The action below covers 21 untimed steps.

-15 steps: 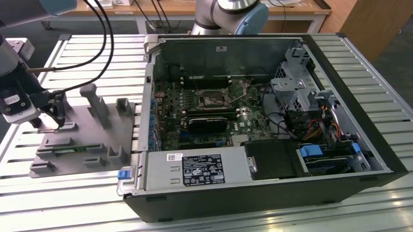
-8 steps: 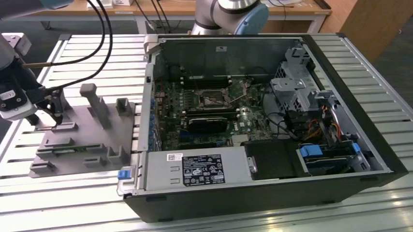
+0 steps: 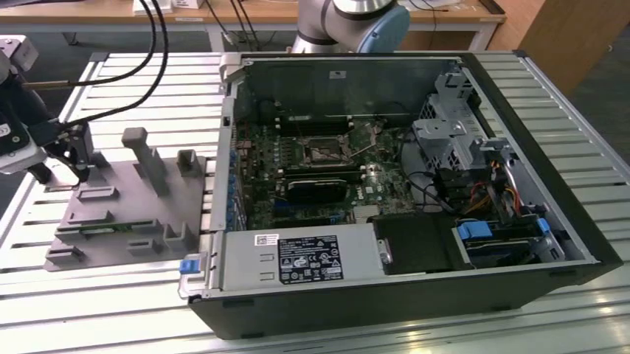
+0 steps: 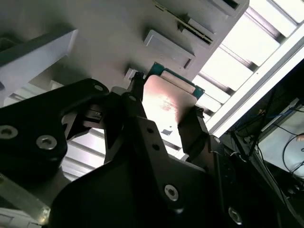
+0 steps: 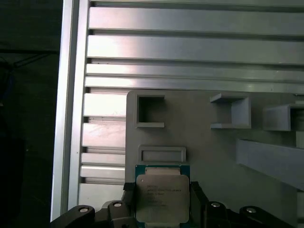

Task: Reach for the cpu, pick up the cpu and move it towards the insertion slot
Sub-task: 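Pick up the cpu and move it towards the insertion slot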

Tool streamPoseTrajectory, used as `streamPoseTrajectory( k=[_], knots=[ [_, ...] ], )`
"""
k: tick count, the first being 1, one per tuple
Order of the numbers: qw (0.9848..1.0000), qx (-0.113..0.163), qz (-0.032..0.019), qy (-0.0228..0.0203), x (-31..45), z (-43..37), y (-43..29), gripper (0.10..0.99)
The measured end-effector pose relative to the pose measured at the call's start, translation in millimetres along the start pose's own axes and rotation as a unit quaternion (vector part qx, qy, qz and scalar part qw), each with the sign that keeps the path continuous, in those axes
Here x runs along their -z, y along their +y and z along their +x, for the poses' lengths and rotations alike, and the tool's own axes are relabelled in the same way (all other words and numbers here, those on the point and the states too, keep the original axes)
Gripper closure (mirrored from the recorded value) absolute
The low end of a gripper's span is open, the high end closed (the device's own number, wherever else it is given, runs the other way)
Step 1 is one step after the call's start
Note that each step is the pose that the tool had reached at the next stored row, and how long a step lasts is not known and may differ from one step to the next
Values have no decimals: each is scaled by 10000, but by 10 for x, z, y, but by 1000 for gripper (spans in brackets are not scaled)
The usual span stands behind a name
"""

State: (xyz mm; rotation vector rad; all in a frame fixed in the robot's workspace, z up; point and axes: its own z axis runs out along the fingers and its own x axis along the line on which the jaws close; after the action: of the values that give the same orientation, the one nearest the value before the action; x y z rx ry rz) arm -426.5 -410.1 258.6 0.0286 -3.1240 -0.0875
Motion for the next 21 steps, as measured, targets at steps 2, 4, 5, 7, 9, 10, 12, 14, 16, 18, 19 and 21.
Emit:
streamPoseTrajectory(
  k=[2, 4, 5, 7, 9, 10, 12, 14, 16, 18, 19, 21],
  knots=[
    [10000, 0, -1, -1, 52, 1, 3, 545],
    [10000, 0, 0, 0, 99, 2, 5, 545],
    [10000, 0, 0, 0, 125, 2, 7, 545],
    [10000, 0, 0, 0, 171, 3, 10, 545],
    [10000, 0, 0, 0, 209, 3, 12, 545],
    [10000, 0, 0, 0, 226, 4, 13, 545],
    [10000, 0, 0, 0, 256, 4, 14, 545],
    [10000, 0, -1, 0, 297, 5, 17, 545],
    [10000, 0, 0, 0, 346, 6, 19, 545],
    [10000, 0, 0, 0, 391, 6, 22, 545],
    [10000, 0, 0, 0, 412, 7, 23, 545],
    [10000, 0, 0, 0, 459, 7, 26, 545]
  ],
)
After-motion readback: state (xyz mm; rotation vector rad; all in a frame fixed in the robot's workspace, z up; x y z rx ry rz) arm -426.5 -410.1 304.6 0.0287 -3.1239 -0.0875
